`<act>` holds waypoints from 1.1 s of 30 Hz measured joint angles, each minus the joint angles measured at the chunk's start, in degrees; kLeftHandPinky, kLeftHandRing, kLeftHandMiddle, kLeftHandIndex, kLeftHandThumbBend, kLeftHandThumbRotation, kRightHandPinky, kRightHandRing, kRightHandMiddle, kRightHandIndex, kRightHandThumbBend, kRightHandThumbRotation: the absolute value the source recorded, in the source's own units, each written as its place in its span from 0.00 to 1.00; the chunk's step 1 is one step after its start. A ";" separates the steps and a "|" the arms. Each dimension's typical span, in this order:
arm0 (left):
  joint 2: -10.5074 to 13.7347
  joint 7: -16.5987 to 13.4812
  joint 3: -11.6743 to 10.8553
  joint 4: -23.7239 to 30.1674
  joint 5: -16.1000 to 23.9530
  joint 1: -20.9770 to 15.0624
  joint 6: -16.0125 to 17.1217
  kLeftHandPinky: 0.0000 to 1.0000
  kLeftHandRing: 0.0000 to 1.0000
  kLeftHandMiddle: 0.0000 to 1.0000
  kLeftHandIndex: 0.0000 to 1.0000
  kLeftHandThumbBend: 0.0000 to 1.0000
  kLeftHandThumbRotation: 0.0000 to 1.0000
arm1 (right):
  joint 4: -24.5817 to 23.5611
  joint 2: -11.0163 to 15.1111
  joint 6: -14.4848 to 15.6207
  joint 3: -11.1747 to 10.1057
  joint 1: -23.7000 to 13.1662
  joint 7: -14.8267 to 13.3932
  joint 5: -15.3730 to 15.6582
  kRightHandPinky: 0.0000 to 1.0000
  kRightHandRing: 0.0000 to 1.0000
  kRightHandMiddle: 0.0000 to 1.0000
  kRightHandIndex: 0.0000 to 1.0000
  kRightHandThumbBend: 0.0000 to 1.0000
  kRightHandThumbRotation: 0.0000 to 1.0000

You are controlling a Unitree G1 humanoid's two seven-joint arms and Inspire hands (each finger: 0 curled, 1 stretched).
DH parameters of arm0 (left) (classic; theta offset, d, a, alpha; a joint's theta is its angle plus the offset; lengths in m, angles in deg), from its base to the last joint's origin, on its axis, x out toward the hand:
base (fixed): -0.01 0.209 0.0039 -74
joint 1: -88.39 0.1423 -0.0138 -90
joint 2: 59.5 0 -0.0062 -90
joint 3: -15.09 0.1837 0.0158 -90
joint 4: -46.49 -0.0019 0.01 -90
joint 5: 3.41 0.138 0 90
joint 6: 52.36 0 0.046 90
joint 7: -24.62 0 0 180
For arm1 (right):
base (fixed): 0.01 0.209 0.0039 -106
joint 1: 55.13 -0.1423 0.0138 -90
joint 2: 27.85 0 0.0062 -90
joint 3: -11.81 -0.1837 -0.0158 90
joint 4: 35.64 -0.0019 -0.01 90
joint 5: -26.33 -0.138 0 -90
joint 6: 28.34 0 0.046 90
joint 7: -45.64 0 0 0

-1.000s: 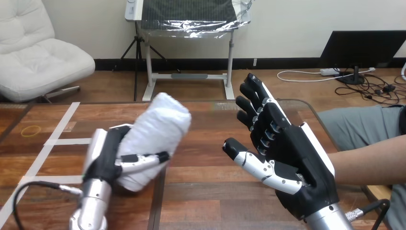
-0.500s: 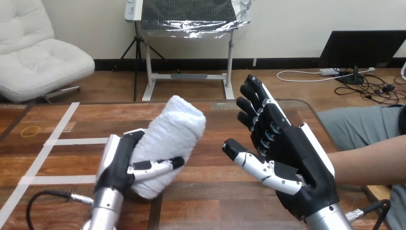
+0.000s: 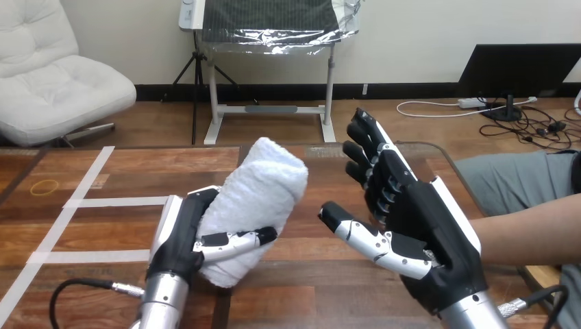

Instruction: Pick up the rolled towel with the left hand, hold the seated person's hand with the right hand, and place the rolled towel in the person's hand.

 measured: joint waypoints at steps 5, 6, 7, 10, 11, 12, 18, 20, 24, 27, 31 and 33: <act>-0.62 0.27 0.00 2.30 0.01 0.29 -1.03 0.32 0.36 0.40 0.50 0.63 0.13 | 0.07 1.49 0.01 -0.89 -0.08 -0.42 2.35 1.00 1.00 1.00 1.00 0.56 0.00; -0.71 0.30 0.00 2.68 0.01 0.29 -1.21 0.32 0.36 0.40 0.50 0.63 0.13 | 0.09 1.83 0.01 -1.11 -0.10 -0.49 2.87 1.00 1.00 1.00 1.00 0.57 0.00; -0.81 0.32 0.00 3.21 0.02 0.29 -1.41 0.32 0.36 0.40 0.50 0.63 0.13 | 0.14 2.21 0.01 -1.38 -0.14 -0.60 3.45 1.00 1.00 1.00 1.00 0.58 0.00; -0.99 0.34 0.00 4.65 0.04 0.28 -1.84 0.32 0.36 0.40 0.50 0.62 0.12 | 0.29 3.45 0.02 -2.18 -0.29 -0.92 5.36 1.00 1.00 1.00 1.00 0.61 0.00; -1.03 0.35 0.00 5.12 0.05 0.28 -1.92 0.32 0.36 0.40 0.50 0.62 0.12 | 0.37 3.86 0.04 -2.51 -0.36 -0.94 5.97 1.00 1.00 1.00 1.00 0.62 0.00; -1.09 0.36 0.00 5.64 0.05 0.28 -1.96 0.32 0.36 0.40 0.50 0.62 0.12 | 0.43 4.45 0.09 -2.94 -0.47 -1.03 7.21 1.00 1.00 1.00 1.00 0.62 0.00; -1.25 0.38 -0.01 8.59 0.19 0.17 -2.06 0.32 0.36 0.40 0.50 0.62 0.12 | 1.08 8.46 1.27 -5.21 -1.95 -1.63 13.97 0.95 0.97 1.00 1.00 0.67 0.00; -1.32 0.39 -0.01 9.68 0.28 0.14 -2.08 0.32 0.36 0.40 0.50 0.62 0.11 | 1.47 10.05 1.68 -6.08 -2.67 -1.80 16.28 0.91 0.96 0.99 0.99 0.70 0.00; -1.48 0.43 -0.06 11.88 0.34 0.07 -2.15 0.31 0.35 0.40 0.50 0.63 0.12 | 2.74 12.93 1.74 -8.06 -4.44 -2.02 19.81 0.87 0.94 0.98 0.98 0.72 0.00; -1.62 0.47 -0.14 13.35 0.34 -0.10 -2.26 0.31 0.35 0.40 0.50 0.63 0.12 | 3.06 15.17 2.04 -9.51 -5.75 -2.17 22.90 0.83 0.92 0.97 0.97 0.75 0.00; -1.76 0.68 -0.31 14.75 0.33 -0.59 -2.44 0.30 0.35 0.40 0.50 0.63 0.12 | 3.05 18.23 3.41 -10.99 -7.65 -2.18 26.88 0.79 0.90 0.96 0.95 0.78 0.00; -1.83 0.82 -0.33 15.41 0.32 -0.86 -2.63 0.30 0.35 0.40 0.50 0.63 0.12 | 3.03 19.49 4.07 -11.66 -8.46 -2.16 28.40 0.78 0.90 0.95 0.94 0.80 0.00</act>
